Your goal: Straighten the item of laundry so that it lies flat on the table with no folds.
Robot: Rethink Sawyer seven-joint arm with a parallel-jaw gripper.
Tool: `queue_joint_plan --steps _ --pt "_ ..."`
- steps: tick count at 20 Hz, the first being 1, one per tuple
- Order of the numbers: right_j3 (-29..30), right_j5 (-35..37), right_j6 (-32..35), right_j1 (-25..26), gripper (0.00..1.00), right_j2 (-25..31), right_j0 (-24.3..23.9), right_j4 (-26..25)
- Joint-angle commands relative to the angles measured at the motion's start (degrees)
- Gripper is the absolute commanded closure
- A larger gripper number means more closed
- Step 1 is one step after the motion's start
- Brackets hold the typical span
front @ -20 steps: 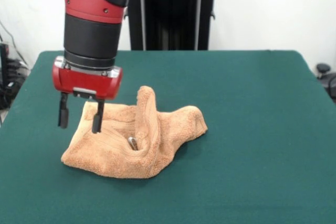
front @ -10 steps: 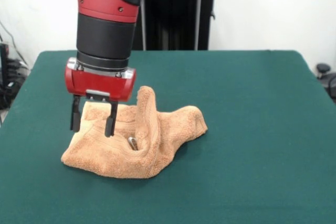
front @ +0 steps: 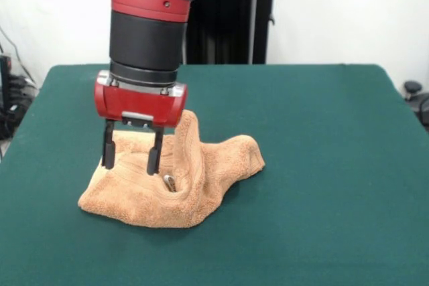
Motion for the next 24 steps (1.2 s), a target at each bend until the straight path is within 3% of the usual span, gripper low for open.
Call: queue_joint_plan --steps 1,16,24 --pt "5.28 7.87 11.61 -0.13 0.00 2.83 4.21 4.02" --pt "5.37 13.43 13.15 -4.17 0.00 -0.34 8.50 8.20" --pt "5.63 9.51 13.57 -1.76 0.00 -0.91 9.30 9.24"
